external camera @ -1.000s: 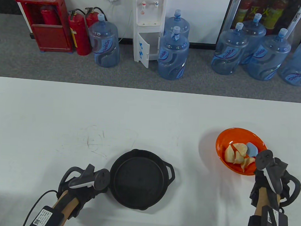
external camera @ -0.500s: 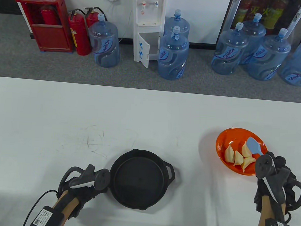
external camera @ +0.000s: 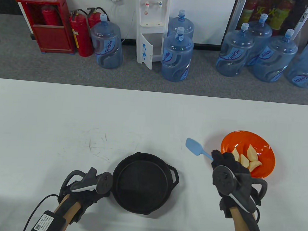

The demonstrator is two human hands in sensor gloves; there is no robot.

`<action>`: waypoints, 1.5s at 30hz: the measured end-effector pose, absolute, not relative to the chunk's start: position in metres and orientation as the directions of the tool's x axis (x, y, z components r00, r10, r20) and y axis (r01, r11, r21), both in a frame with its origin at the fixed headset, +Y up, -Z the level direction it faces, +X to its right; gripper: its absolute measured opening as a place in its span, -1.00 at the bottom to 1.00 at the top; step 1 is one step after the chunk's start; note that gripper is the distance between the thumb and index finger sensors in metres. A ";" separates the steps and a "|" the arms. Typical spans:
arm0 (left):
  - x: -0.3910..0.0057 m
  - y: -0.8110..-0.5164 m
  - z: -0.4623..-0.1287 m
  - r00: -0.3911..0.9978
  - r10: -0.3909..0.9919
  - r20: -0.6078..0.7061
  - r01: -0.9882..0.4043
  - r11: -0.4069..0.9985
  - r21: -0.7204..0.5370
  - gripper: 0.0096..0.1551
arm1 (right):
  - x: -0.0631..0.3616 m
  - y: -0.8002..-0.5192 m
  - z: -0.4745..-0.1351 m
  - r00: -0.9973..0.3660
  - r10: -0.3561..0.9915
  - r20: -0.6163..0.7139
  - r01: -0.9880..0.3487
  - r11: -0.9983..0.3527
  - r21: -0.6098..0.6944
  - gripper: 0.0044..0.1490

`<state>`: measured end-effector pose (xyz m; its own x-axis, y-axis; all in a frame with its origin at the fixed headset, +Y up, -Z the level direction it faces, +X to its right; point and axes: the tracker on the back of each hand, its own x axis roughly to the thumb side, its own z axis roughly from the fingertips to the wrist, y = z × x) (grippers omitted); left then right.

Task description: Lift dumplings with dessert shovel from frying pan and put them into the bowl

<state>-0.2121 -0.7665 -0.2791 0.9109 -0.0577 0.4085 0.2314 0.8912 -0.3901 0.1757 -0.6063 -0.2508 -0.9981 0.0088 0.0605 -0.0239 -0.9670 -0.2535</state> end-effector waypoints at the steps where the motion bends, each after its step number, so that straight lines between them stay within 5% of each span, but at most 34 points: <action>1: -0.212 -0.767 -0.279 0.911 -0.058 0.408 0.232 0.891 -0.390 -0.37 | 0.165 -0.611 -0.251 -0.996 -0.002 0.088 -0.018 -0.973 -0.229 -0.47; 15: -0.212 -0.766 -0.279 0.911 -0.065 0.408 0.236 0.892 -0.385 -0.37 | 0.096 -0.698 -0.269 -0.963 0.019 0.270 -0.001 -0.998 0.068 -0.48; 23: -0.211 -0.766 -0.278 0.909 -0.073 0.410 0.242 0.893 -0.379 -0.37 | 0.070 -0.718 -0.256 -0.906 -0.266 0.330 0.212 -0.959 -0.190 -0.47; 45: -0.210 -0.767 -0.277 0.914 -0.080 0.397 0.241 0.894 -0.377 -0.38 | 0.043 -0.738 -0.252 -0.882 -0.289 0.372 0.234 -0.954 -0.187 -0.50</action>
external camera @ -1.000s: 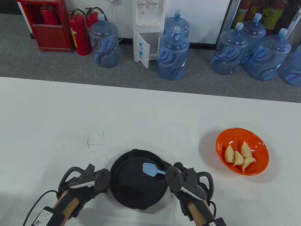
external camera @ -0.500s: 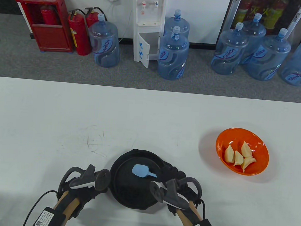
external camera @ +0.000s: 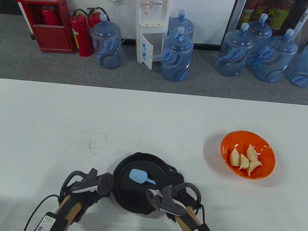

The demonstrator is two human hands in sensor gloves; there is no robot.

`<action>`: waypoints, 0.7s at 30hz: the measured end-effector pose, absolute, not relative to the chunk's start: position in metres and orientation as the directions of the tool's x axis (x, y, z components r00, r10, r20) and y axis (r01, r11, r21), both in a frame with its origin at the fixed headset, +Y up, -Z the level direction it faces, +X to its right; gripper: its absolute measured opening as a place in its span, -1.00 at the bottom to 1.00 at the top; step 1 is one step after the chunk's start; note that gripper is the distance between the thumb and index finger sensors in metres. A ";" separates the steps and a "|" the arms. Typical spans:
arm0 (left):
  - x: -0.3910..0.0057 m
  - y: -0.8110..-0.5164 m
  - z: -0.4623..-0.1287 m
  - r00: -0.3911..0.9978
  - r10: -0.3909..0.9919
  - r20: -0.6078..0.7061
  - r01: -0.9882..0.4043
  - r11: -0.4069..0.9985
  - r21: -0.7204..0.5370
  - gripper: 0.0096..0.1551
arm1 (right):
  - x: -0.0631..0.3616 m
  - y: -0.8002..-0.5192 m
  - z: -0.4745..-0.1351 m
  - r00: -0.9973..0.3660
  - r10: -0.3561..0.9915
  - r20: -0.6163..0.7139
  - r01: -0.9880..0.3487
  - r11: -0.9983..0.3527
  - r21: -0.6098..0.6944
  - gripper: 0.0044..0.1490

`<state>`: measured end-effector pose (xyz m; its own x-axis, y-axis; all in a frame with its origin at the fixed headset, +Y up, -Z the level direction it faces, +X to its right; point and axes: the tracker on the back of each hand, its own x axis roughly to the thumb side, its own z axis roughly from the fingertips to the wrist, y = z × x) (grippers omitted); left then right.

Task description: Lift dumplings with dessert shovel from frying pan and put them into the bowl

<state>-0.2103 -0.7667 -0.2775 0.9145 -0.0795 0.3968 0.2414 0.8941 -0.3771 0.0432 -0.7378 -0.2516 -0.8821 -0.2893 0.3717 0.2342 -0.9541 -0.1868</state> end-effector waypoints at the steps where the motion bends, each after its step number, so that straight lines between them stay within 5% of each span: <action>1: -0.210 -0.767 -0.277 0.916 -0.081 0.394 0.241 0.895 -0.376 -0.38 | 0.043 -0.738 -0.251 -0.880 -0.291 0.375 0.237 -0.954 -0.184 -0.48; 6: -0.209 -0.761 -0.275 0.931 -0.101 0.351 0.252 0.874 -0.415 -0.17 | 0.046 -0.726 -0.250 -0.900 -0.258 0.351 0.228 -0.965 -0.126 -0.10; 13: -0.218 -0.723 -0.270 0.964 -0.129 0.234 0.212 0.901 -0.378 0.04 | 0.073 -0.663 -0.238 -0.963 -0.027 0.269 -0.044 -0.966 -0.254 -0.09; 21: -0.191 -0.639 -0.265 0.988 0.045 0.147 -0.057 0.995 0.077 0.01 | 0.121 -0.597 -0.213 -0.949 0.224 0.224 -0.306 -0.833 -0.461 -0.19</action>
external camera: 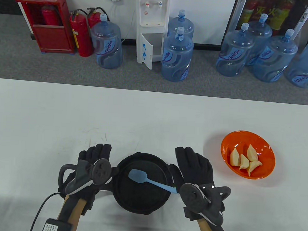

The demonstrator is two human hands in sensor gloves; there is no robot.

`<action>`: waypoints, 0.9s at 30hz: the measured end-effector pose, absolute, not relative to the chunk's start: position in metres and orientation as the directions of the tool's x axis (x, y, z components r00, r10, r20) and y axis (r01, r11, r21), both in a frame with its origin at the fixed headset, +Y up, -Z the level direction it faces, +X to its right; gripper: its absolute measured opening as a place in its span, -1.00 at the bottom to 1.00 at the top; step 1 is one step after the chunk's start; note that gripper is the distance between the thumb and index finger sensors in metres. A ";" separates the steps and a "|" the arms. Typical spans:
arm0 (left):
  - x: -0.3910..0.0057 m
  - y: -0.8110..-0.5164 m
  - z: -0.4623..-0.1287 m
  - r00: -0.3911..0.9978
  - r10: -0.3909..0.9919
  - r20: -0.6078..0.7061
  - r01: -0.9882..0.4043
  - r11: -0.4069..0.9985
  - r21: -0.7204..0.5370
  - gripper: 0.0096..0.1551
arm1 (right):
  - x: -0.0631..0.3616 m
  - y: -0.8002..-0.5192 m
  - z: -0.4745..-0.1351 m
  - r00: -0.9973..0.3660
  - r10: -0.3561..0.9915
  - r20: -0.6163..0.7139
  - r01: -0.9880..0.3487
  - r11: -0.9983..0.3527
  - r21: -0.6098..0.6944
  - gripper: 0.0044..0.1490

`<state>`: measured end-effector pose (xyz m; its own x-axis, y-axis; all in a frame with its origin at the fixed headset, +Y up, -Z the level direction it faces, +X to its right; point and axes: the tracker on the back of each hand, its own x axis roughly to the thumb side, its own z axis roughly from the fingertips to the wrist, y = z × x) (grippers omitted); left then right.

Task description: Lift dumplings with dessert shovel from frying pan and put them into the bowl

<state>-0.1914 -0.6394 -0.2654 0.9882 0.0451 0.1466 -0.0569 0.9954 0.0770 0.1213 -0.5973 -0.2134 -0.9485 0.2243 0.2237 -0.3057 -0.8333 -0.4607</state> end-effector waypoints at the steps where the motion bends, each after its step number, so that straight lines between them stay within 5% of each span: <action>1: -0.187 -0.633 -0.264 0.987 0.073 0.143 -0.094 0.985 0.145 0.00 | 0.128 -0.595 -0.210 -0.940 0.257 0.225 -0.337 -0.807 -0.486 -0.17; 5: -0.179 -0.636 -0.259 0.978 0.141 0.150 -0.179 0.944 0.279 -0.03 | 0.149 -0.608 -0.204 -0.930 0.304 0.208 -0.368 -0.724 -0.584 -0.08; 16: -0.196 -0.695 -0.266 0.995 0.039 0.091 -0.054 0.984 0.169 0.00 | 0.177 -0.690 -0.226 -0.982 0.187 0.016 -0.175 -0.881 -0.440 0.01; 27: -0.194 -0.702 -0.269 0.995 0.043 0.094 -0.054 0.991 0.119 0.00 | 0.170 -0.700 -0.229 -0.994 0.109 0.013 -0.105 -0.908 -0.405 0.01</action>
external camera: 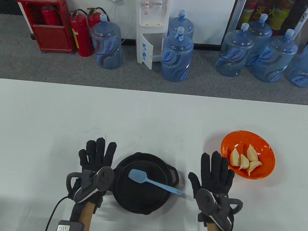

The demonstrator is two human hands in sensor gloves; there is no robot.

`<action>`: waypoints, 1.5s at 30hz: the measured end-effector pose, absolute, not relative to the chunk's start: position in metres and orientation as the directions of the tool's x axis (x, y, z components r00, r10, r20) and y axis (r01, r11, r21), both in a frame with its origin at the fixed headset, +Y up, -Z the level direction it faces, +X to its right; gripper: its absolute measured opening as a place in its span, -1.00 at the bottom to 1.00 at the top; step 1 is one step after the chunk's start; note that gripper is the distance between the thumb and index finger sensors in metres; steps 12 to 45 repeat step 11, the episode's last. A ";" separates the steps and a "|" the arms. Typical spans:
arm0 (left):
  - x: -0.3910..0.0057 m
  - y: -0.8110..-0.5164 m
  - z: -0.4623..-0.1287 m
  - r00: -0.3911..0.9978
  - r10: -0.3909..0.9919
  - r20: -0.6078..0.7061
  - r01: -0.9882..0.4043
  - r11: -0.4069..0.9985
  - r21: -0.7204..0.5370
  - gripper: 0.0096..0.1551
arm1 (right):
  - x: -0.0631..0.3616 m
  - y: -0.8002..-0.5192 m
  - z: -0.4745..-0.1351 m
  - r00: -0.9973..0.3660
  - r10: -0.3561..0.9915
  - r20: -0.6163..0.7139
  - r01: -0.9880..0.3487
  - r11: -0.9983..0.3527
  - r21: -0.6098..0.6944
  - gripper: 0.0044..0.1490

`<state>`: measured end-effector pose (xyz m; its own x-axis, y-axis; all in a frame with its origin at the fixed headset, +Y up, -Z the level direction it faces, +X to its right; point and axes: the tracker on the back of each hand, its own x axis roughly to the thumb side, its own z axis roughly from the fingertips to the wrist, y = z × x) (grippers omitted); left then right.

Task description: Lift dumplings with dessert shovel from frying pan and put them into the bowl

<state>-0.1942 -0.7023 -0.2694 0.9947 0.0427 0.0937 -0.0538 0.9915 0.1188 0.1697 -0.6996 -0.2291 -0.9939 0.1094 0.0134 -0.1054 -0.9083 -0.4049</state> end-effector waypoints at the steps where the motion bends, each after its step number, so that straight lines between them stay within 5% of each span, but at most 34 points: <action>1: -0.194 -0.703 -0.270 0.995 0.045 0.094 -0.056 0.992 0.118 0.00 | 0.169 -0.700 -0.229 -0.994 0.110 0.015 -0.106 -0.908 -0.406 0.01; 45: -0.193 -0.710 -0.273 0.995 0.050 0.091 -0.056 0.996 0.066 0.01 | 0.167 -0.702 -0.231 -0.992 0.120 0.037 -0.124 -0.914 -0.385 0.01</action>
